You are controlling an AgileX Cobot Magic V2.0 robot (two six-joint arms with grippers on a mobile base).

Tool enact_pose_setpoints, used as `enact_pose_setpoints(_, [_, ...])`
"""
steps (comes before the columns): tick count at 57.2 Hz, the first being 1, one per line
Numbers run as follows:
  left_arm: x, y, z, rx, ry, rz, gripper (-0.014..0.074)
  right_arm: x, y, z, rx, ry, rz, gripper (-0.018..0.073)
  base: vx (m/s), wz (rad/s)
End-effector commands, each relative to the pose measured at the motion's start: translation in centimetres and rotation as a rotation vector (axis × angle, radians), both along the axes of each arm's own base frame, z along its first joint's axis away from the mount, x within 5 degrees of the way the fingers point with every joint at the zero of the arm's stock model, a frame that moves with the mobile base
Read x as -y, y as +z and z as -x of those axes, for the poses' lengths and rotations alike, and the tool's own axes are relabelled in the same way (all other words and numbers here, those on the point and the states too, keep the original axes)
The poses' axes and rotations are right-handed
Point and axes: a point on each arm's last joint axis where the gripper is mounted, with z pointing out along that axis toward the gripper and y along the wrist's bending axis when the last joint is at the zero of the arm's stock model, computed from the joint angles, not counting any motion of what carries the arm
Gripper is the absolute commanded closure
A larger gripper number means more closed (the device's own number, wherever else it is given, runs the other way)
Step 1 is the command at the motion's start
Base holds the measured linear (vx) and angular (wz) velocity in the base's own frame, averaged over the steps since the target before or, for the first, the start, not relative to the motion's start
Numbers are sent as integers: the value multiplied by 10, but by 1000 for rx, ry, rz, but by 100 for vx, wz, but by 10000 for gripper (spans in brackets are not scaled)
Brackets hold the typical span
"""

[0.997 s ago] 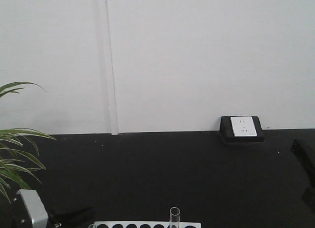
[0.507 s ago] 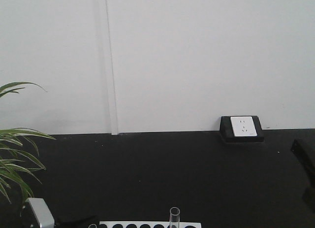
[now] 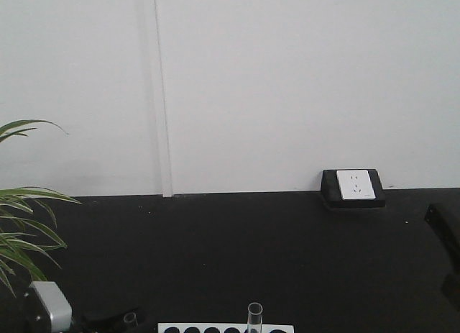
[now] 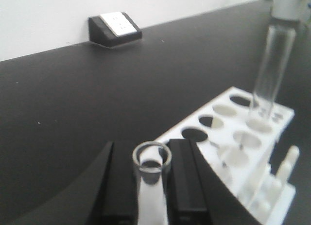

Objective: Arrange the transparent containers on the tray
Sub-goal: 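Lift the glass tube up out of the rack with the left gripper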

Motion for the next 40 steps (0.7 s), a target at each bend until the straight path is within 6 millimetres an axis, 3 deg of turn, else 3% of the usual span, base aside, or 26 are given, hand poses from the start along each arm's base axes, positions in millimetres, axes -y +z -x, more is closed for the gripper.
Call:
enact_pose_setpoints(1, [0, 46, -2, 160, 19, 177, 601, 1, 19, 1, 123, -4, -7, 49, 0, 0])
enact_pose_setpoints(15, [-1, 113, 3, 251, 16, 183, 600, 1, 19, 1, 122, -4, -7, 49, 0, 0])
enact_pose_setpoints(29, [-8, 185, 24, 356, 73, 152, 600, 1, 18, 1, 122, -2, 3, 49, 0, 0])
enact_pose_setpoints(40, [-17, 212, 48, 378, 132, 127, 600, -17, 7, -10, 67, 98, 73, 49, 0, 0])
